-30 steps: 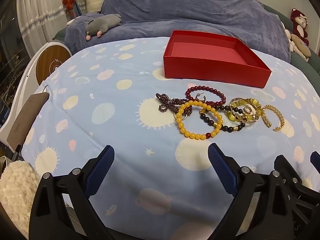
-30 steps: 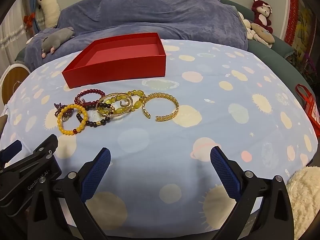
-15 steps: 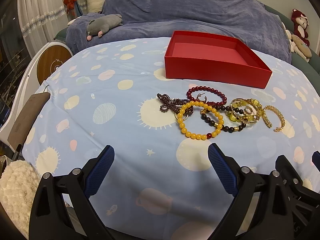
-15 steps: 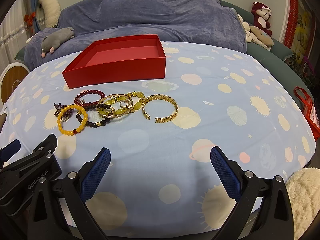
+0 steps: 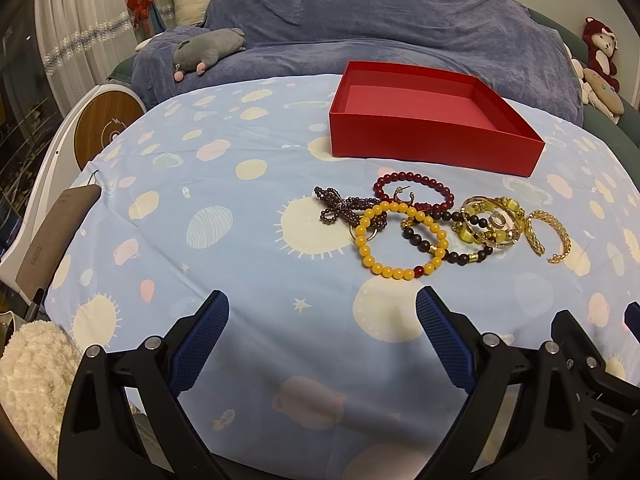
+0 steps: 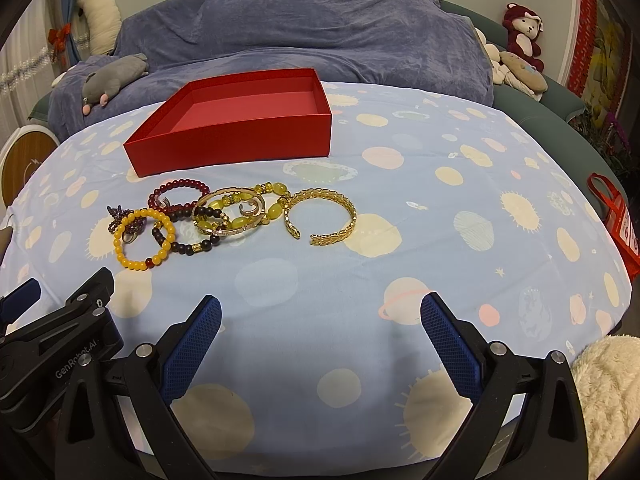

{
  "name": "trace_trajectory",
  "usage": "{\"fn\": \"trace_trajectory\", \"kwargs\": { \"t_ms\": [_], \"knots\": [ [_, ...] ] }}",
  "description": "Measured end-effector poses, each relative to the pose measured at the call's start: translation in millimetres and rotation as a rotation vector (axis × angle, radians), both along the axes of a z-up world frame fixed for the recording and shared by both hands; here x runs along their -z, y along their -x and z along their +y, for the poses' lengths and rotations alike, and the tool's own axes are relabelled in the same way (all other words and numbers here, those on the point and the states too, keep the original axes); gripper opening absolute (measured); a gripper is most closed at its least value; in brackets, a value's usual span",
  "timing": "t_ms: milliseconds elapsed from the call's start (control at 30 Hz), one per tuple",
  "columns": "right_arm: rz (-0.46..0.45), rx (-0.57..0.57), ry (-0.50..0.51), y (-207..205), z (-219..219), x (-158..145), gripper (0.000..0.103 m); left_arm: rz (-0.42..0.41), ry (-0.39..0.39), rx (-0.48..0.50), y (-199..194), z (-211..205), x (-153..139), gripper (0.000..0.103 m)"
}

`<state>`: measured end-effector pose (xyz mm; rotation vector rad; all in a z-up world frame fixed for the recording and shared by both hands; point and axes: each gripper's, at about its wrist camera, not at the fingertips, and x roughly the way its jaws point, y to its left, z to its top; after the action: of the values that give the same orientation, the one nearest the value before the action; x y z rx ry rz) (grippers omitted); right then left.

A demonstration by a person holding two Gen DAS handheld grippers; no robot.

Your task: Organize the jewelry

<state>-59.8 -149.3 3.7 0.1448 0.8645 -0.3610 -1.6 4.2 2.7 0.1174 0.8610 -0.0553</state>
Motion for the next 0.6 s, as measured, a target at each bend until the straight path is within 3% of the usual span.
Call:
{"fn": "trace_trajectory", "kwargs": {
  "t_ms": [600],
  "knots": [
    [-0.001, 0.0, 0.002, 0.0, 0.3, -0.4, 0.096, -0.001, -0.001, 0.0, 0.6, -0.5, 0.0, 0.09]
  ]
}}
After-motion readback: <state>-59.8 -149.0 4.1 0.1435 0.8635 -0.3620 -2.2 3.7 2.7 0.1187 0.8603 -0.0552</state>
